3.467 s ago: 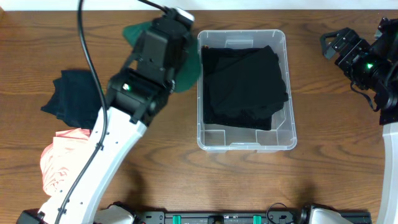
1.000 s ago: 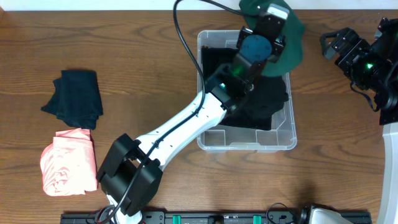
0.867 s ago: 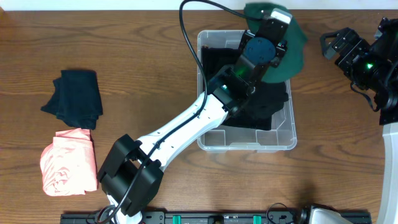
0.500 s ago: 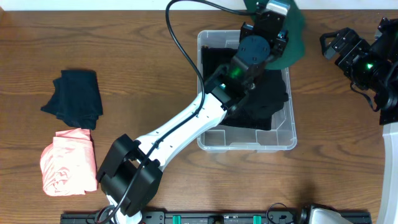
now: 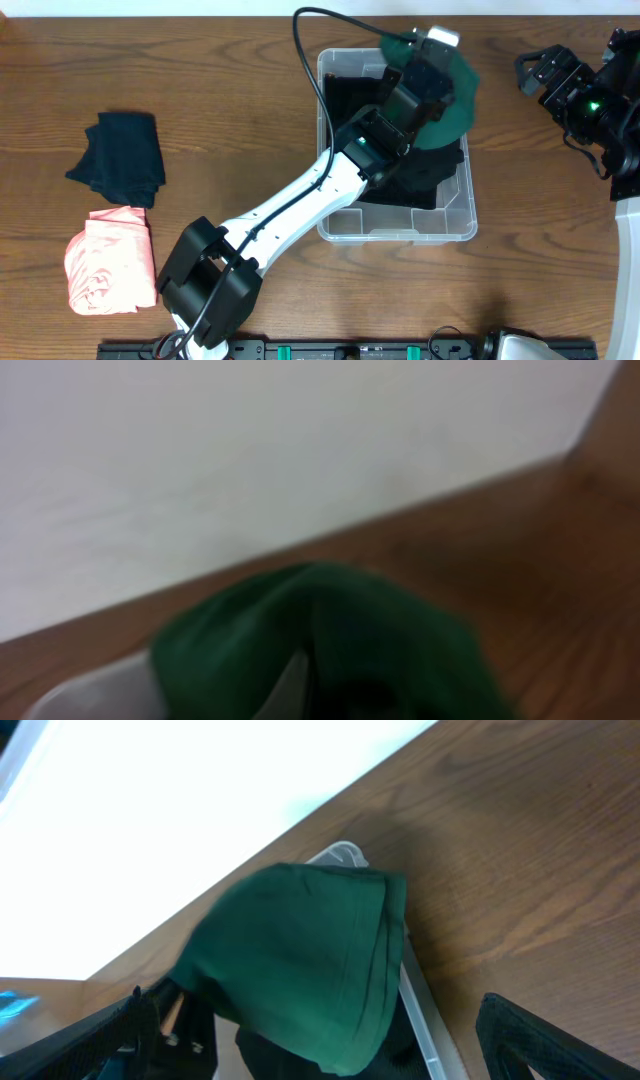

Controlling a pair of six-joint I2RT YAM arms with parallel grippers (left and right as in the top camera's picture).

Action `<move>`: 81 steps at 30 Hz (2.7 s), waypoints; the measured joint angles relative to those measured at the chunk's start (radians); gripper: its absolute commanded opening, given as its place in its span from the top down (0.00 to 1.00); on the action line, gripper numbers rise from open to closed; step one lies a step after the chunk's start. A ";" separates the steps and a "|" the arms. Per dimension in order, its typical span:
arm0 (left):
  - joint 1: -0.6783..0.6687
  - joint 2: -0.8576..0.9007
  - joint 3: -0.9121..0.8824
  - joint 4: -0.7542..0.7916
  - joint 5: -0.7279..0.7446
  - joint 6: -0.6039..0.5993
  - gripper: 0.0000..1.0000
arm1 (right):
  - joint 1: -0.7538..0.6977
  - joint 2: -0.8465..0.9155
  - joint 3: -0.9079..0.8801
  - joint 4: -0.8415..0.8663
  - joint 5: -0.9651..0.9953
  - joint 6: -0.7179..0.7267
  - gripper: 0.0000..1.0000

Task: Pack container
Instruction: 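Lower the green cloth into the bin's upper right area, then press and spread the green cloth flat inside the bin with the left gripper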

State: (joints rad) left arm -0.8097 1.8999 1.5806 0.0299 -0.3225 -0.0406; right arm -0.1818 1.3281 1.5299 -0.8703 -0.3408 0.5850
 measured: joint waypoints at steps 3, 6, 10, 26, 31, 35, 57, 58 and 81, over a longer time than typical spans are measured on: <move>0.020 0.000 0.000 -0.118 -0.022 0.028 0.94 | 0.000 0.000 0.000 0.001 -0.001 0.000 0.01; 0.046 0.000 -0.001 -0.231 -0.032 0.046 0.94 | 0.000 0.000 0.000 0.000 0.000 0.000 0.01; 0.080 0.000 -0.006 -0.321 -0.038 0.058 0.94 | 0.000 0.000 0.000 0.000 0.000 0.000 0.01; 0.179 0.000 -0.017 -0.465 -0.022 0.287 0.94 | 0.000 0.000 0.000 0.000 0.000 0.000 0.01; 0.178 0.000 -0.019 -0.341 -0.019 0.404 0.93 | 0.000 0.000 0.000 0.000 0.000 0.000 0.01; 0.178 0.000 -0.019 -0.282 -0.017 0.488 0.93 | 0.000 0.000 0.000 0.000 0.000 0.000 0.01; 0.060 0.000 -0.023 -0.716 0.134 0.589 0.94 | 0.000 0.000 0.000 0.000 0.000 0.000 0.01; 0.045 0.000 -0.023 -0.732 0.157 0.587 0.94 | 0.000 0.000 0.000 0.000 0.000 0.000 0.01; -0.035 -0.074 -0.023 -0.674 0.074 0.544 0.66 | 0.000 0.000 0.000 0.000 0.000 0.000 0.01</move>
State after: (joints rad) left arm -0.8444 1.8263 1.5581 -0.6445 -0.2485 0.5030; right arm -0.1818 1.3281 1.5299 -0.8703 -0.3412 0.5854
